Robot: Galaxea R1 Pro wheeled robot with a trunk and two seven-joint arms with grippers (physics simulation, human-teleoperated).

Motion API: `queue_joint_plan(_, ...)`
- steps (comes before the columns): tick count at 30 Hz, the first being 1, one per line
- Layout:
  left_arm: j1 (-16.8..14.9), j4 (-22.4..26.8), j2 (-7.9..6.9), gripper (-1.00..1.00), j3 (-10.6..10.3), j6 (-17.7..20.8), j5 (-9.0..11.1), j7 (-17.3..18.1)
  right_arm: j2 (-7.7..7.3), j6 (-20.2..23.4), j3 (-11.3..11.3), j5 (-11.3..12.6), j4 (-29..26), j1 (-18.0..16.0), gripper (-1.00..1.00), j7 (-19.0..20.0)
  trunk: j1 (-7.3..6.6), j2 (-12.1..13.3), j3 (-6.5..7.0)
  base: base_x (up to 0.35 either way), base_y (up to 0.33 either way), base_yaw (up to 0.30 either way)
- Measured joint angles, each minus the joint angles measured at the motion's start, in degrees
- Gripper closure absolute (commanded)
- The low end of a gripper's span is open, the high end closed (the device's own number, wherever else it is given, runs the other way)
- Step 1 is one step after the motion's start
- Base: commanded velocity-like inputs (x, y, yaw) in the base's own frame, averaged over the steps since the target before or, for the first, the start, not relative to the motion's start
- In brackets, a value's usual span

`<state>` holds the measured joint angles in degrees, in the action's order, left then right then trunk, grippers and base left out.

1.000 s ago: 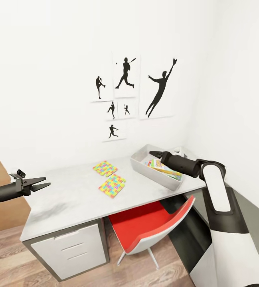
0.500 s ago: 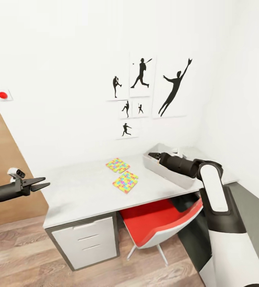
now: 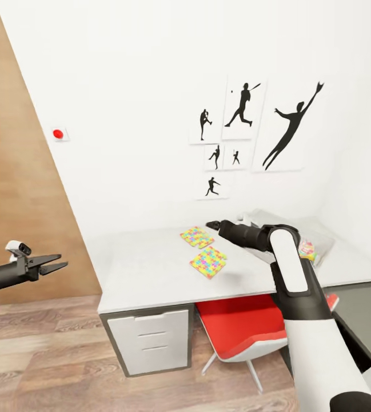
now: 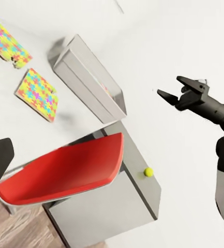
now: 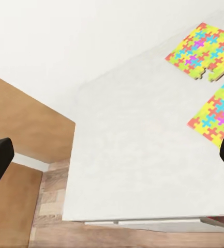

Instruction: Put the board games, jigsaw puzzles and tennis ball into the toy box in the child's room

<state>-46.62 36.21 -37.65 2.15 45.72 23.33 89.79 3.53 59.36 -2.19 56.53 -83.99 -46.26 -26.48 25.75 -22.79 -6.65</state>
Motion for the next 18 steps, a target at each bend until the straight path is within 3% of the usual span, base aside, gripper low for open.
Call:
queue_joint_plan(3,0.0,0.0,-0.03,-1.0,0.0,-0.01,0.02,0.0,1.45,0.35,0.0,0.03,3.48,-2.16,-1.0,-4.3,0.0,0.01,0.0,0.0,0.001,0.287)
queue_joint_plan(7,0.0,0.0,-0.04,-1.0,0.0,-0.07,0.03,0.0,1.98,0.3,0.0,-0.04,8.08,-4.58,-1.0,-6.17,0.0,0.01,0.0,0.0,0.0,0.287)
queue_joint_plan(14,0.0,-0.03,-0.04,-1.0,0.0,-0.09,-0.02,0.0,1.98,-0.22,0.09,-0.2,15.97,-9.19,-1.0,-7.1,0.0,0.0,0.0,0.0,0.0,0.287)
queue_joint_plan(18,0.0,-0.02,-0.04,-1.0,0.04,-0.09,-0.03,0.0,1.5,-1.33,0.08,-0.32,23.21,-12.8,-1.0,-7.8,0.0,0.01,0.0,0.0,0.0,0.287)
